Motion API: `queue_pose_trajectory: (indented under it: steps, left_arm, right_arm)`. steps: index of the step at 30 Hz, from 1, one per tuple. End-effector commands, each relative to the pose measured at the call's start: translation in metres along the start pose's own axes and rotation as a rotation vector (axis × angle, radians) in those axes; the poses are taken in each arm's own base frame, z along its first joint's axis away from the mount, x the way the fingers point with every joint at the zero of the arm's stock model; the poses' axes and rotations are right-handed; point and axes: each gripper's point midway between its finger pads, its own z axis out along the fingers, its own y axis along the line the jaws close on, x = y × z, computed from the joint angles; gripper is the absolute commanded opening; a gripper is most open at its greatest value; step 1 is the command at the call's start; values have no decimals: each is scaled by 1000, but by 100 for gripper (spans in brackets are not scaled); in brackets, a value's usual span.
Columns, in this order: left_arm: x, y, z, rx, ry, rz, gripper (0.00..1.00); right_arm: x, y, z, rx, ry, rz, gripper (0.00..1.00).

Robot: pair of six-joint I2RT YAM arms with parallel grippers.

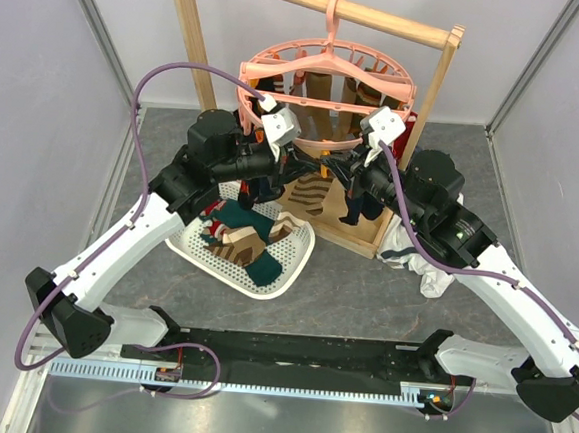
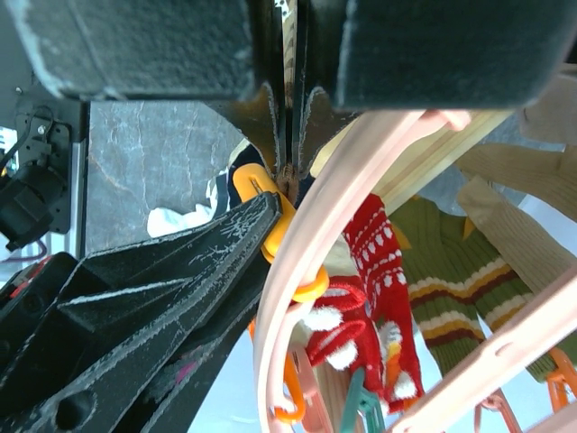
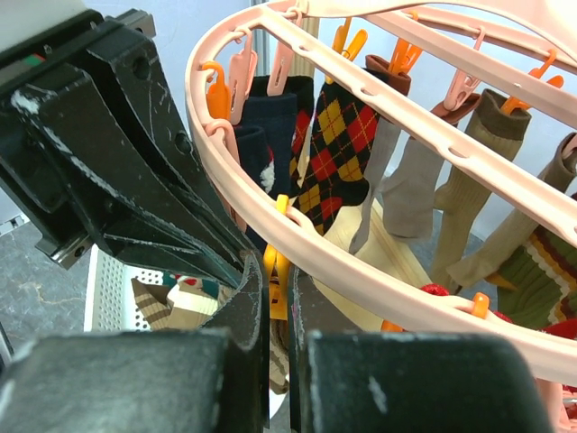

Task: Clip the socks to the hanger
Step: Clamp the sock onto the hanger, then open the clamp at the hanger.

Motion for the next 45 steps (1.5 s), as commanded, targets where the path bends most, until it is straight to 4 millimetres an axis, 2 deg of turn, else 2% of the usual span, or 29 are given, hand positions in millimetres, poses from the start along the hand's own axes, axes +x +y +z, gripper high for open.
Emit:
queue_pose_trajectory:
  steps: [1,9,13,18,22,23,25,26,27,29,32,33,35,37,39,43,45]
  left_arm:
    - [-43,-7,-11,15,-142,26,2]
    - [-45,-12,-11,39,-164,-5,2]
    - [-45,-13,-12,40,-164,-9,2]
    - [-43,-10,-12,20,-161,-16,4]
    - [-42,-5,-15,-18,-161,-18,16]
    - [-45,-5,-18,-28,-169,-14,26]
    - [-44,-3,-20,-48,-168,-15,36]
    - [-47,-4,-23,-54,-176,-11,46]
    - [-48,-1,-25,-74,-180,-10,51]
    - [-45,-2,-29,-92,-179,-38,61]
    - [-44,-2,-38,-128,-188,-49,70]
    - [-48,-3,-45,-141,-203,-45,71]
    - [-43,-4,-49,-158,-203,-60,74]
    - [-36,-2,-58,-207,-208,-77,75]
    - [-38,5,-66,-272,-245,-89,75]
    - [-13,14,-80,-379,-250,-113,75]
    - [-7,18,-85,-416,-259,-124,75]
  right_arm:
    - [9,10,0,-55,18,-10,4]
    - [11,9,-3,-46,15,10,24]
    - [7,5,-6,-23,2,16,46]
    - [1,3,-11,-4,-16,25,60]
    - [-5,0,-14,13,-33,32,71]
    - [-5,0,-14,13,-33,32,73]
    - [-10,-3,-16,27,-45,31,78]
    - [-13,-2,-18,30,-53,55,79]
    - [-13,-3,-19,38,-53,59,82]
    - [-15,-5,-21,53,-57,59,85]
    - [-16,-11,-24,85,-64,61,87]
    - [-15,-13,-24,96,-62,65,88]
    - [-13,-18,-25,123,-58,66,89]
    - [-12,-21,-25,142,-53,66,89]
    - [-8,-25,-25,165,-42,67,90]
    - [-2,-31,-25,202,-25,67,90]
    - [2,-34,-25,220,-13,65,90]
